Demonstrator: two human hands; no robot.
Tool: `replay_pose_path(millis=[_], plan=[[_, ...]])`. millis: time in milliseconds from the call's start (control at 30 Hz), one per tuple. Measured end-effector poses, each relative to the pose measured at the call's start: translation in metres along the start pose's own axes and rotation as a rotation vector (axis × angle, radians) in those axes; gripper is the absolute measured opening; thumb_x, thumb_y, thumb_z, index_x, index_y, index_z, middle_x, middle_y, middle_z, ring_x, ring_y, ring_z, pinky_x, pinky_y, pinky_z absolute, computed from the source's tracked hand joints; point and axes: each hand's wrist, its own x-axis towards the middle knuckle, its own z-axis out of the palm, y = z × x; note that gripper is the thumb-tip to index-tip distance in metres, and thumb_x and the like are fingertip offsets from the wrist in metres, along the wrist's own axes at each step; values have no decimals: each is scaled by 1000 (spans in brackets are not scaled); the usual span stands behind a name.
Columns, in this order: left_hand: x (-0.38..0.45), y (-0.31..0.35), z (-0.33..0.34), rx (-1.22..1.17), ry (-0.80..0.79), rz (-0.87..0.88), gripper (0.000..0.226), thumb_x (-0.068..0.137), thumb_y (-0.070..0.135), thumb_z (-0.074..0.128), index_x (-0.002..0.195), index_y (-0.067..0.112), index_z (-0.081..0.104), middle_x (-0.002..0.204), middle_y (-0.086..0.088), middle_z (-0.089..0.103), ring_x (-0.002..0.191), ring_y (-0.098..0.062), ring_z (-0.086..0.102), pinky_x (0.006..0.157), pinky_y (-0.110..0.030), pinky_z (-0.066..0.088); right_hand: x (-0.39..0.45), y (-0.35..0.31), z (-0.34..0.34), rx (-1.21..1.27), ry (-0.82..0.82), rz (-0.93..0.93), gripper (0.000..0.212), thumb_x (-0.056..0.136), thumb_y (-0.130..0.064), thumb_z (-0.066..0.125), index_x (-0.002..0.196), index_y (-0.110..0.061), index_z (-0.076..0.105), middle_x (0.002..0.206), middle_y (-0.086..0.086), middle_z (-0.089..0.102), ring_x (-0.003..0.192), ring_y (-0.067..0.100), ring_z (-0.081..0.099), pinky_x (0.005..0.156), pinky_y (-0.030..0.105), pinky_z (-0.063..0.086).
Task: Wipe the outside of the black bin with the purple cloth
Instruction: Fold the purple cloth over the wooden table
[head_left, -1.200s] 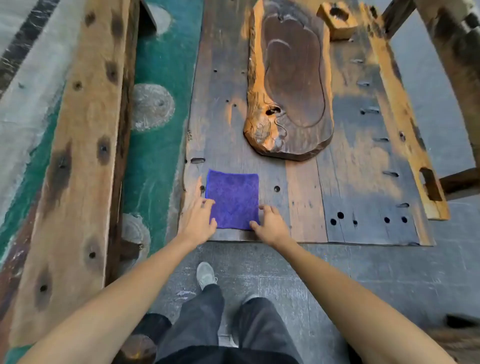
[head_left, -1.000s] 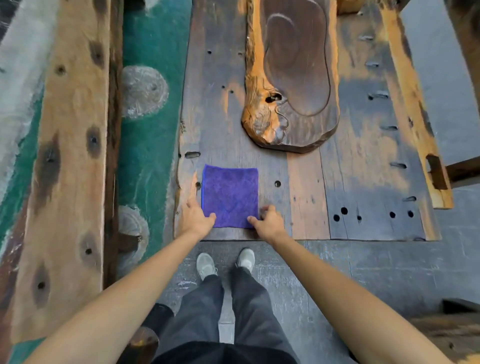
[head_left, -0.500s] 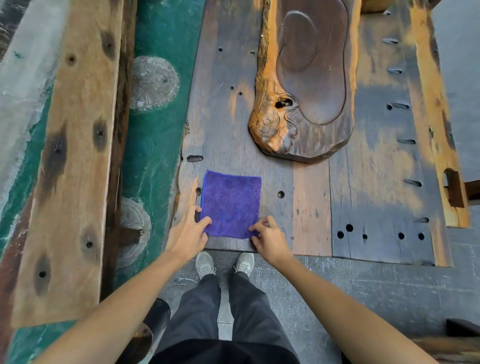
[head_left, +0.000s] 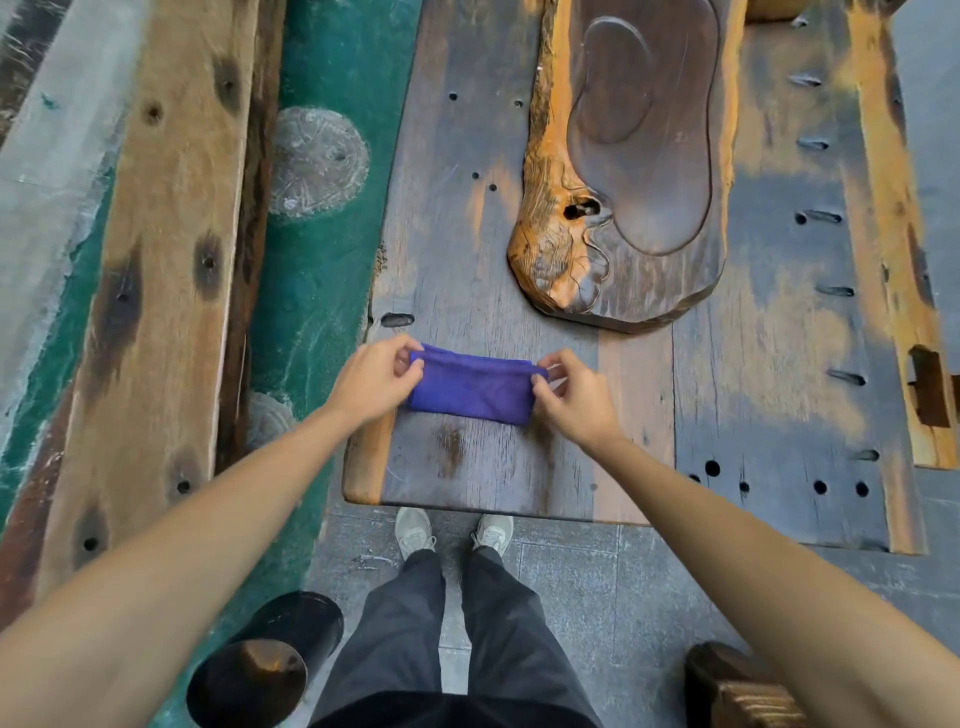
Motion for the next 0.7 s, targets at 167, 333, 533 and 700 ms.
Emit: replay_pose_path(millis=[167,333,533,700], plan=[[39,-7,12,69,-80,-104,26,94,24,62,118,14,62,109,-4,68,90,-22,66,88,-43,55,36,19,20,43,2,341,11,95,-19,58,106,-16,59,76,-7,61,95,29,67,82,34,51],[36,-12,26,72,-85,-105,45,89,28,66,130,14,54,129,-12,55,116,-29,58,101,-45,48,24,16,41,115,-31,423,39,91,-48,67,111,-16,57,95,0,68,100,23,65,85,33,49],[32,-6,32,-46,-22,-154,33,88,11,70,120,9,60,105,-5,61,79,-27,64,83,-40,55,15,3,60,49,-20,389,43,90,-40,72,122,-16,55,121,6,58,104,24,62,95,44,53],[36,-2,32,-145,39,-108,20,88,7,70,107,13,66,100,-1,65,68,-13,61,74,-30,53,9,3,62,121,118,411,20,93,-17,69,110,-14,59,100,6,68,90,26,68,86,48,56]])
